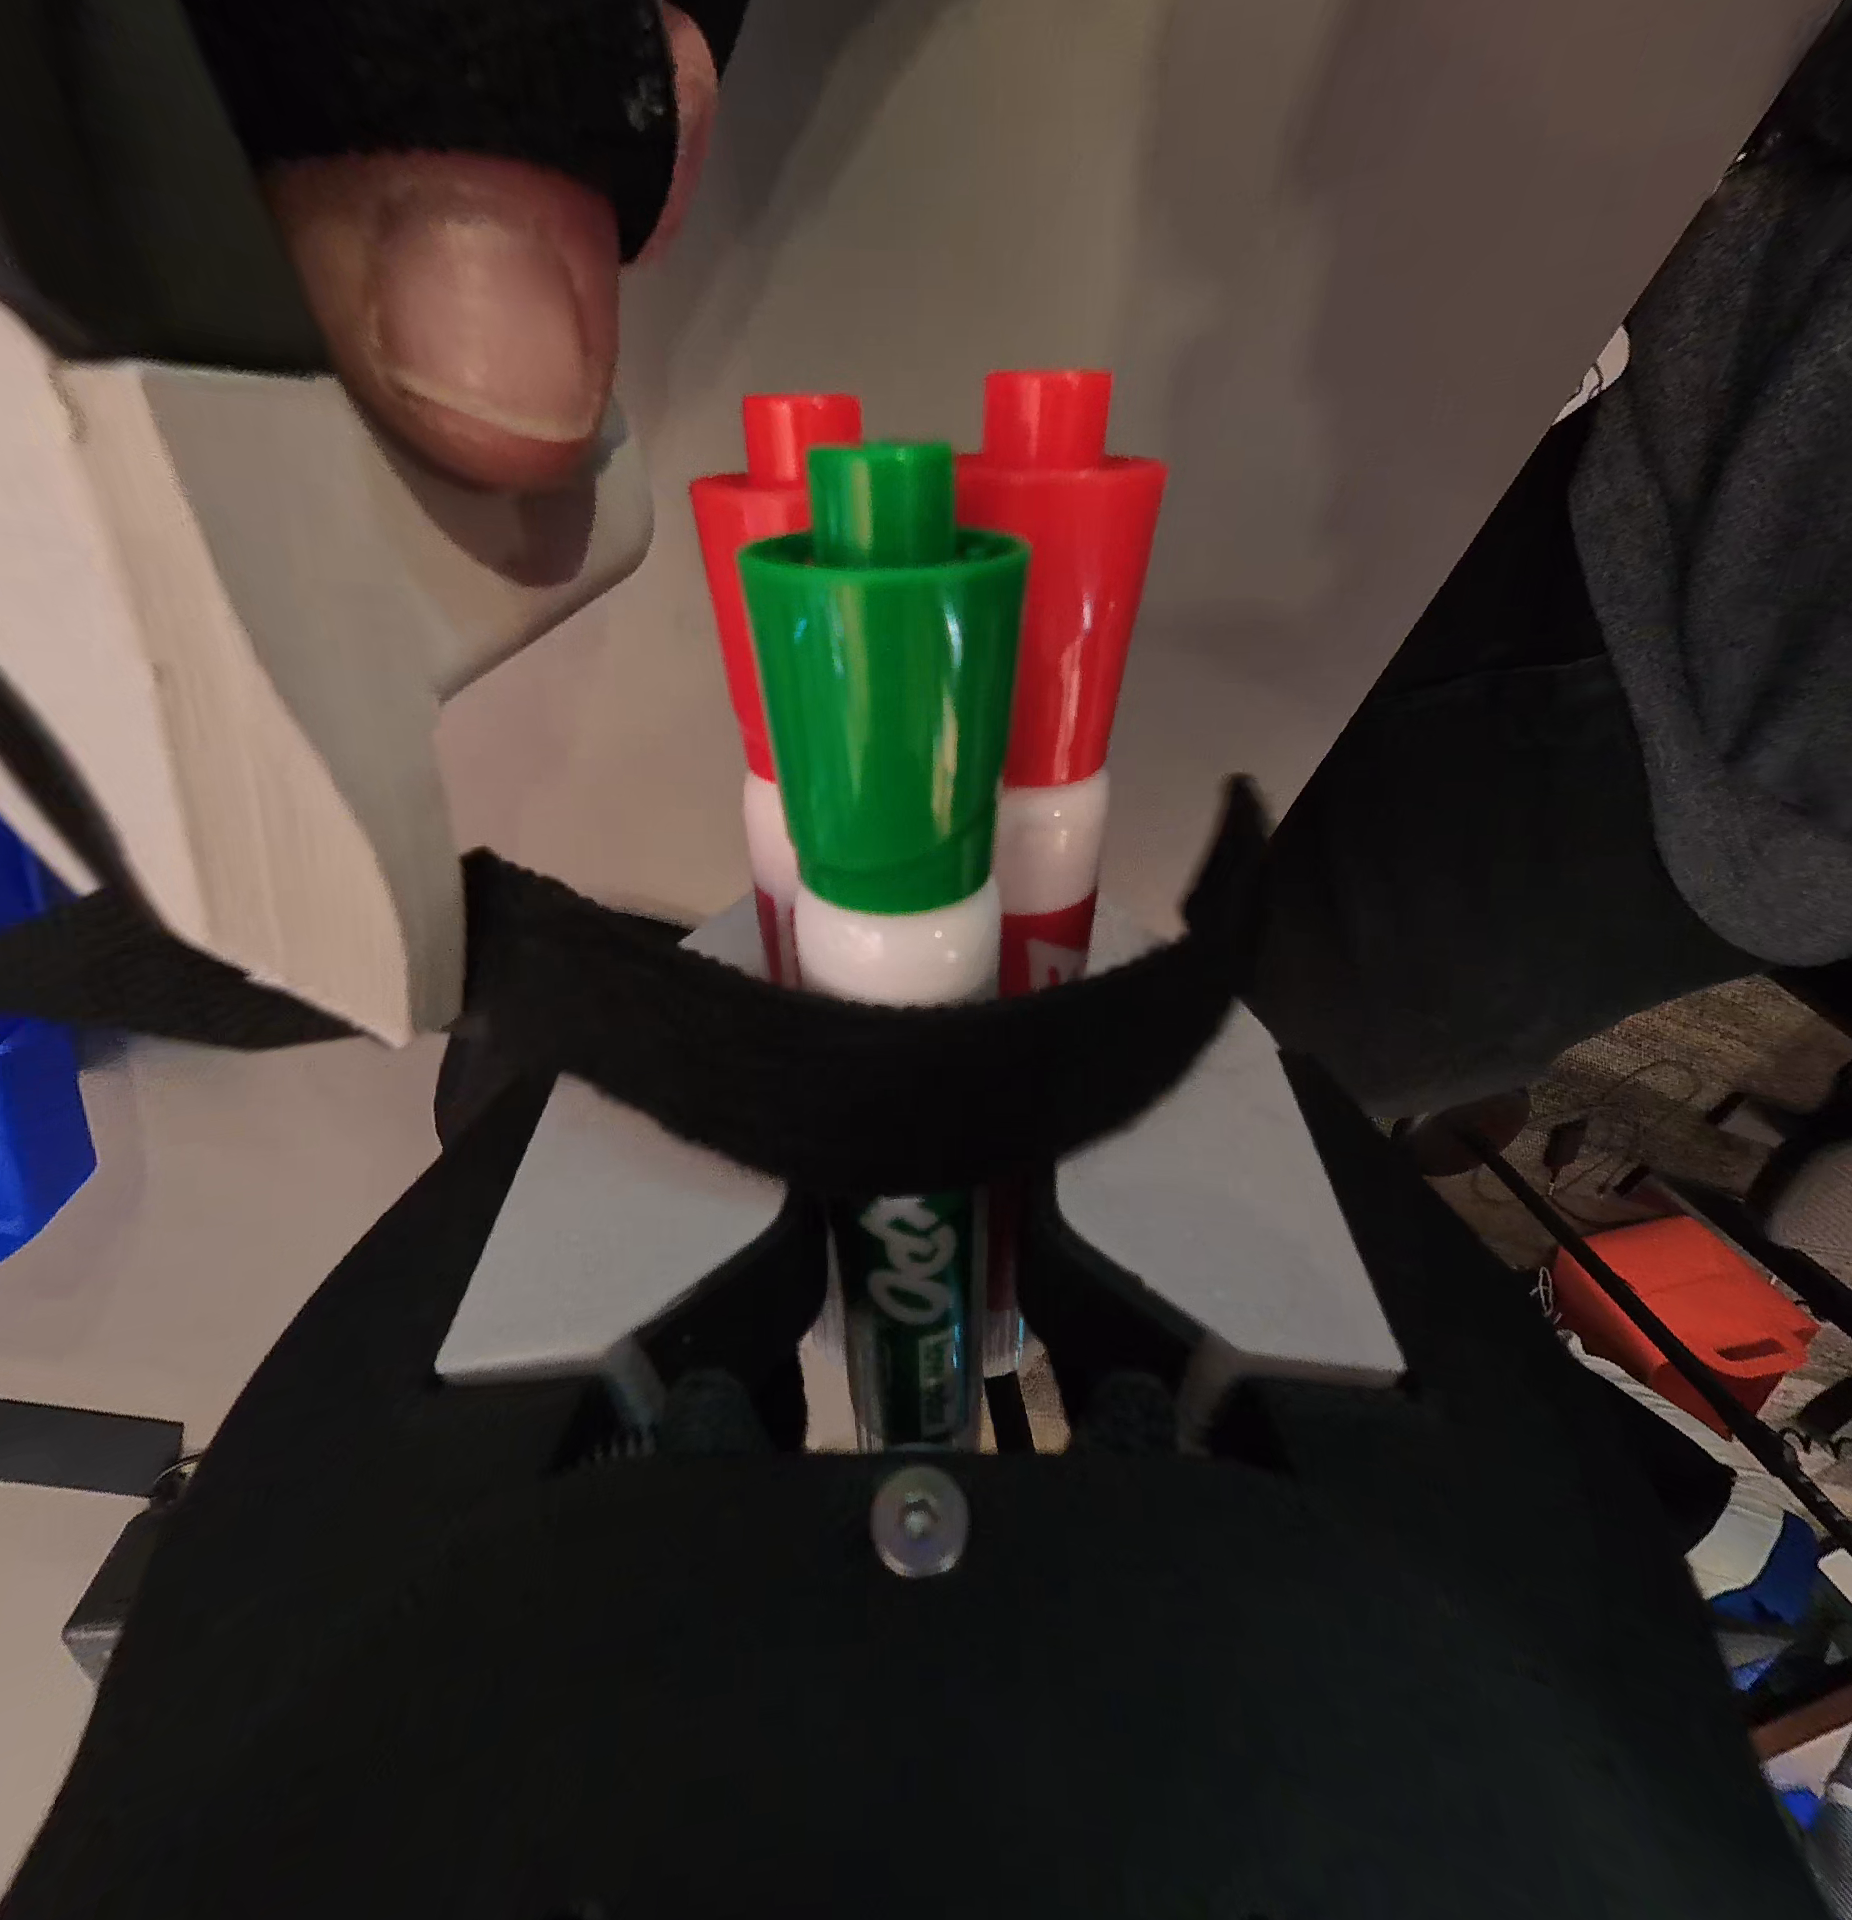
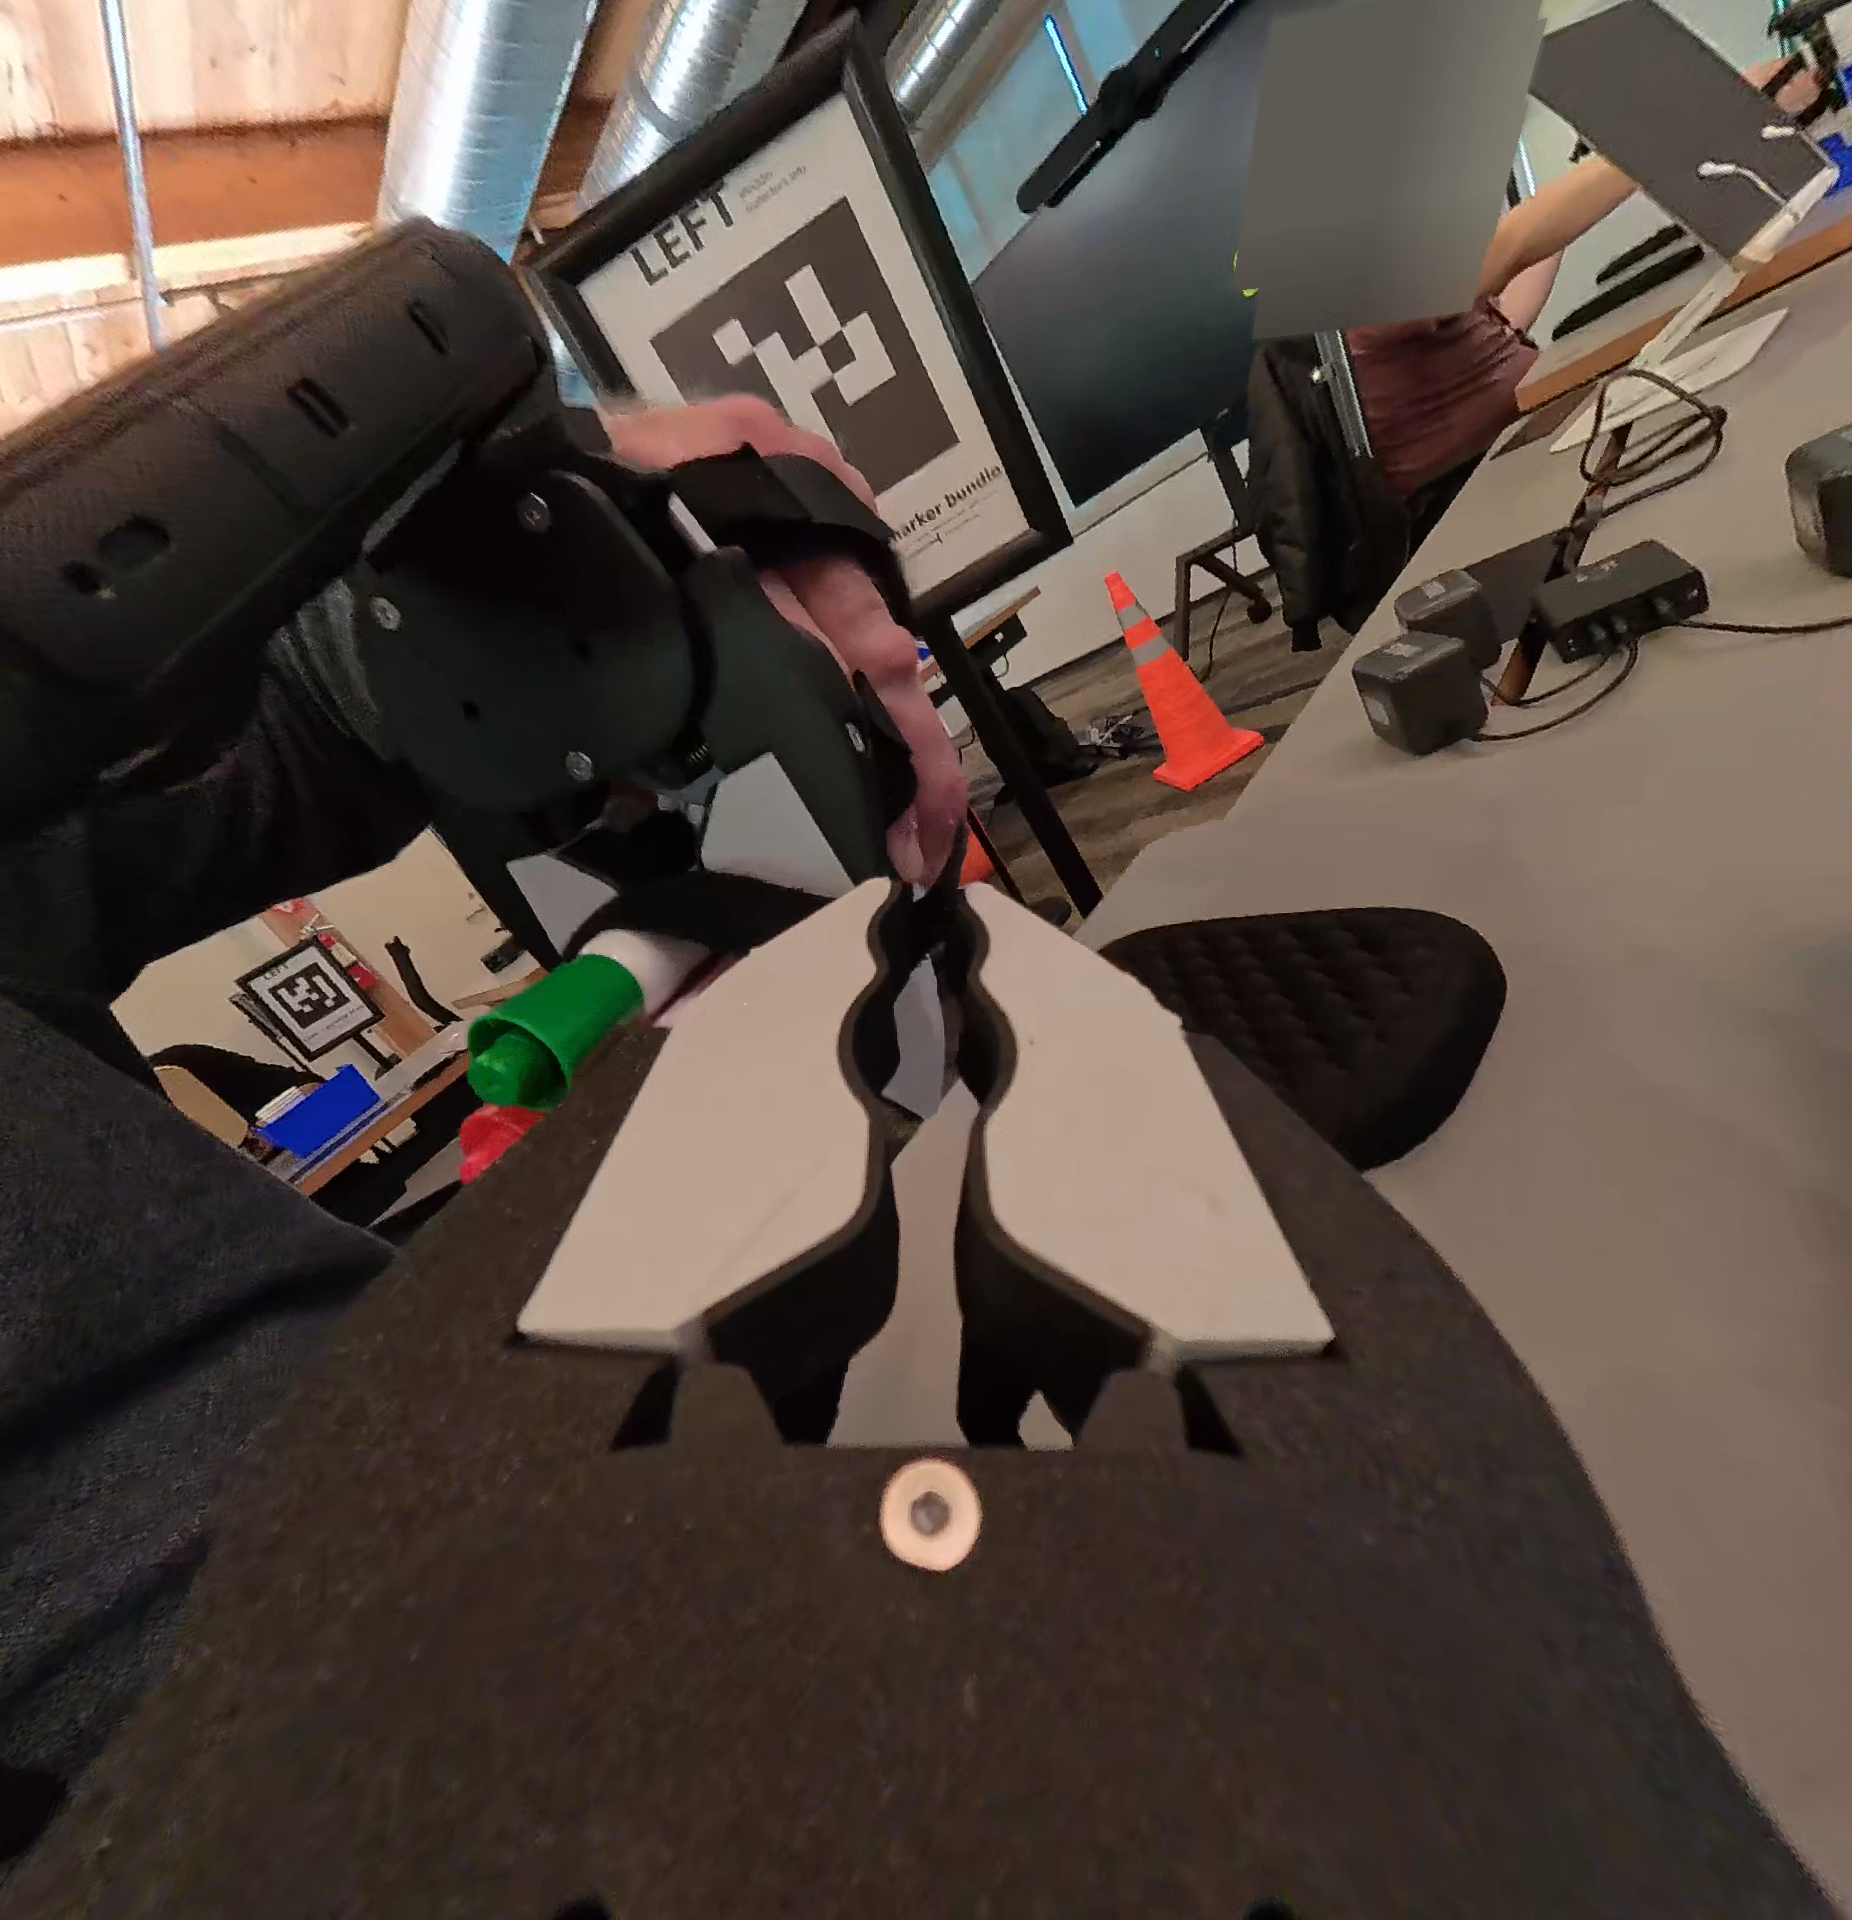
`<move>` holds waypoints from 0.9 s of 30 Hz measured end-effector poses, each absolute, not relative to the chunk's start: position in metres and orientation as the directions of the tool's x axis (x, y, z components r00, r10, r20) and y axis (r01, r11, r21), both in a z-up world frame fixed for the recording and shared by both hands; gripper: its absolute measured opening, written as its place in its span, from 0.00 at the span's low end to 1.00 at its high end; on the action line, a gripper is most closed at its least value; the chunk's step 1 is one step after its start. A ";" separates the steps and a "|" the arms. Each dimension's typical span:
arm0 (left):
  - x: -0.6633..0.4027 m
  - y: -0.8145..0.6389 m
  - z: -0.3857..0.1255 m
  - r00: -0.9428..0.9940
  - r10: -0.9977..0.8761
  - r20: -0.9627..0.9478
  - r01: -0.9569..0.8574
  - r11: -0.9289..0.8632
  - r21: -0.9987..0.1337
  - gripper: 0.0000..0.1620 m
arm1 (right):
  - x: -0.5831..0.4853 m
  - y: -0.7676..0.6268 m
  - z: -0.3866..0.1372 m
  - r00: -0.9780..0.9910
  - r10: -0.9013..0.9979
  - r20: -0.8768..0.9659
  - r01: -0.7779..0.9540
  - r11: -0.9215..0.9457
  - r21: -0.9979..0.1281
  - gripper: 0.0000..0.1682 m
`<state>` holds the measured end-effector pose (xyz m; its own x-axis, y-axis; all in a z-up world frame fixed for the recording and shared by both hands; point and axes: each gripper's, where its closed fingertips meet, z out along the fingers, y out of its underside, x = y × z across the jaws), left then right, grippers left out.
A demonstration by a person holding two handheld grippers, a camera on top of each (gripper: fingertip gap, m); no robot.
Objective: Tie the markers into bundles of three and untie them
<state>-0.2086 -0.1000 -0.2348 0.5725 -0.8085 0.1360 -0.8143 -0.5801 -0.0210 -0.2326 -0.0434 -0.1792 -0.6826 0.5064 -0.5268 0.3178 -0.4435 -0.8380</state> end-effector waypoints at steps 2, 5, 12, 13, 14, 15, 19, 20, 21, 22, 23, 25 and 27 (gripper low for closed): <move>-0.209 -0.099 -0.234 0.572 -0.809 0.135 -0.815 -0.580 -0.023 0.27 | -0.233 -0.045 -0.183 -0.682 0.485 -0.547 0.338 -0.455 -0.824 0.06; -0.209 -0.097 -0.233 0.572 -0.810 0.132 -0.815 -0.579 -0.019 0.26 | -0.234 -0.045 -0.186 -0.677 0.479 -0.558 0.348 -0.459 -0.817 0.09; -0.209 -0.096 -0.233 0.572 -0.808 0.139 -0.814 -0.580 -0.022 0.27 | -0.234 -0.042 -0.188 -0.680 0.452 -0.577 0.342 -0.499 -0.796 0.17; -0.209 -0.095 -0.233 0.572 -0.808 0.141 -0.814 -0.581 -0.024 0.26 | -0.234 -0.042 -0.189 -0.679 0.458 -0.574 0.341 -0.495 -0.799 0.18; -0.208 -0.095 -0.233 0.573 -0.807 0.144 -0.813 -0.582 -0.027 0.26 | -0.234 -0.043 -0.190 -0.679 0.465 -0.568 0.338 -0.489 -0.804 0.19; -0.208 -0.095 -0.233 0.573 -0.807 0.142 -0.813 -0.582 -0.028 0.26 | -0.233 -0.044 -0.191 -0.682 0.469 -0.562 0.335 -0.483 -0.809 0.21; -0.208 -0.095 -0.234 0.573 -0.806 0.147 -0.812 -0.583 -0.028 0.27 | -0.233 -0.047 -0.193 -0.686 0.476 -0.550 0.328 -0.472 -0.818 0.21; -0.209 -0.095 -0.234 0.574 -0.805 0.148 -0.811 -0.584 -0.029 0.27 | -0.233 -0.047 -0.194 -0.686 0.478 -0.549 0.328 -0.470 -0.819 0.20; -0.209 -0.094 -0.234 0.574 -0.806 0.145 -0.812 -0.583 -0.029 0.27 | -0.233 -0.047 -0.195 -0.685 0.478 -0.550 0.330 -0.469 -0.819 0.20; -0.209 -0.093 -0.234 0.575 -0.805 0.144 -0.811 -0.585 -0.032 0.26 | -0.233 -0.046 -0.196 -0.685 0.476 -0.551 0.331 -0.471 -0.818 0.20; -0.209 -0.093 -0.233 0.576 -0.804 0.143 -0.810 -0.586 -0.034 0.27 | -0.233 -0.045 -0.196 -0.685 0.477 -0.551 0.328 -0.474 -0.817 0.20; -0.209 -0.093 -0.233 0.577 -0.804 0.141 -0.809 -0.587 -0.036 0.26 | -0.233 -0.044 -0.196 -0.685 0.486 -0.543 0.316 -0.473 -0.822 0.20; -0.210 -0.093 -0.233 0.579 -0.803 0.142 -0.807 -0.589 -0.037 0.26 | -0.233 -0.045 -0.198 -0.684 0.495 -0.536 0.318 -0.459 -0.830 0.20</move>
<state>-0.2096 -0.0926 -0.2328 0.5794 -0.8025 0.1423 -0.8071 -0.5892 -0.0369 -0.2325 -0.0447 -0.1982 -0.6836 0.4953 -0.5362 0.3184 -0.4587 -0.8296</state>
